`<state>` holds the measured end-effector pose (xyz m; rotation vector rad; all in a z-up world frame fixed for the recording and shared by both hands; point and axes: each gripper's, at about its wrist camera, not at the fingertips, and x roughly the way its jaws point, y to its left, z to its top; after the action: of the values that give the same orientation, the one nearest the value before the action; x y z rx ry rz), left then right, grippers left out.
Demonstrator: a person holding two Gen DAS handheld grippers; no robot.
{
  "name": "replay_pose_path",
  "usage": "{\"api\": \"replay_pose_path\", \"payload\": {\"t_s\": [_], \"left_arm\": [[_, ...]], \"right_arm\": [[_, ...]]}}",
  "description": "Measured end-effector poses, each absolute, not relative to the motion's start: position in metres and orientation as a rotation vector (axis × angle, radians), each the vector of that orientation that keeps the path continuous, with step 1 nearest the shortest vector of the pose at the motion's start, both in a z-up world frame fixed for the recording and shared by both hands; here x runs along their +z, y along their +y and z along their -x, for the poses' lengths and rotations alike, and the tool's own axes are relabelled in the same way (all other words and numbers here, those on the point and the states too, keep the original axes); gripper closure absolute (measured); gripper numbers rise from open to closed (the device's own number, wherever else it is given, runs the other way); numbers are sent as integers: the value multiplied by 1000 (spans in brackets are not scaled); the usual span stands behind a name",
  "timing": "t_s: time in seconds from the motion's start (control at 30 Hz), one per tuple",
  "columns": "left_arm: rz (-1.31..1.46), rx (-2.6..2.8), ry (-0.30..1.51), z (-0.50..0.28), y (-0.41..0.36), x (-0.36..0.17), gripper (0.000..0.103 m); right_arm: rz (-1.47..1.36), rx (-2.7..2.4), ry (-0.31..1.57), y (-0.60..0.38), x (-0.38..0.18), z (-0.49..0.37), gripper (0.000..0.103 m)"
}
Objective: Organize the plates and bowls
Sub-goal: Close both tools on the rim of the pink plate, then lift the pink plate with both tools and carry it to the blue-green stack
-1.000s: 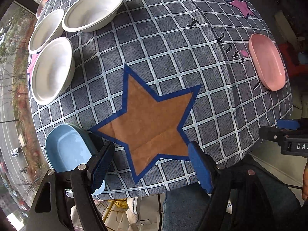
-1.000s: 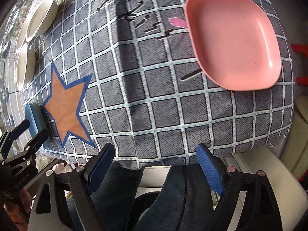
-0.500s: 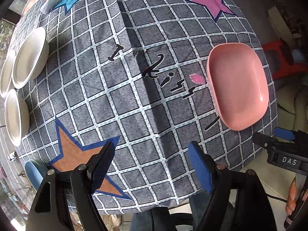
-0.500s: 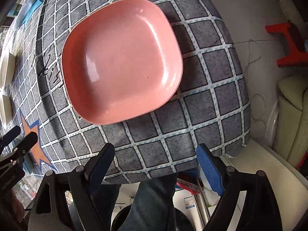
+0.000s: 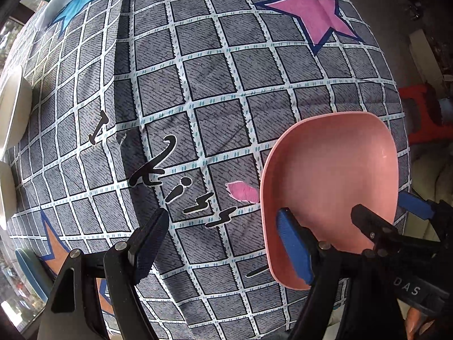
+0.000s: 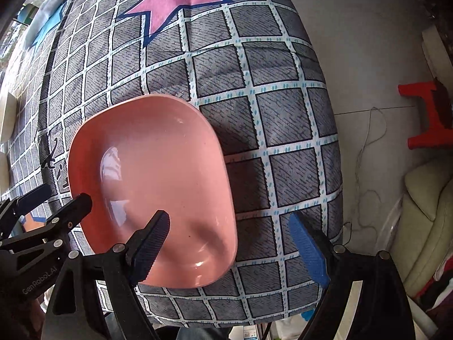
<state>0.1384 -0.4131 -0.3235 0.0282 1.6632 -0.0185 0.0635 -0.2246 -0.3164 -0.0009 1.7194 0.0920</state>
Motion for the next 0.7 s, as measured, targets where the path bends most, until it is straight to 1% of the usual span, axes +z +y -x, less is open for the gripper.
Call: {"api": "replay_pose_path", "payload": {"t_s": [0.03,0.07,0.1,0.13,0.17,0.2,0.23,0.27,0.3,0.37,0.47,0.7], "left_arm": [[-27,-25,1677,-137,-416,-337,26],[-11,-35,1680,-140,-420,-339,28],[-11,-35,1670,-141,-425,-339,31],[-23,-45,1664,-139,-433,-344,33],[-42,-60,1657,-141,-440,-344,38],[-66,-79,1649,-143,-459,-340,44],[-91,-103,1643,-145,-470,-337,49],[-116,-130,1635,-155,-496,-331,59],[-130,-143,1633,-156,-501,-329,65],[-130,-150,1645,-161,-507,-330,65],[-173,-150,1649,-155,-506,-330,65],[-216,-56,1666,-128,-469,-328,65]], "right_arm": [[5,97,1724,-222,-320,-63,16],[22,92,1718,-228,-323,-58,20],[41,92,1710,-226,-324,-56,27],[60,98,1702,-221,-324,-55,31],[76,109,1697,-209,-326,-51,37],[94,124,1691,-203,-324,-48,46],[112,143,1688,-197,-323,-47,52],[126,161,1686,-189,-323,-45,63],[134,171,1692,-181,-324,-43,74],[96,167,1718,-175,-326,-39,77],[13,174,1760,-166,-330,-25,76],[40,288,1817,-85,-335,30,76]]}}
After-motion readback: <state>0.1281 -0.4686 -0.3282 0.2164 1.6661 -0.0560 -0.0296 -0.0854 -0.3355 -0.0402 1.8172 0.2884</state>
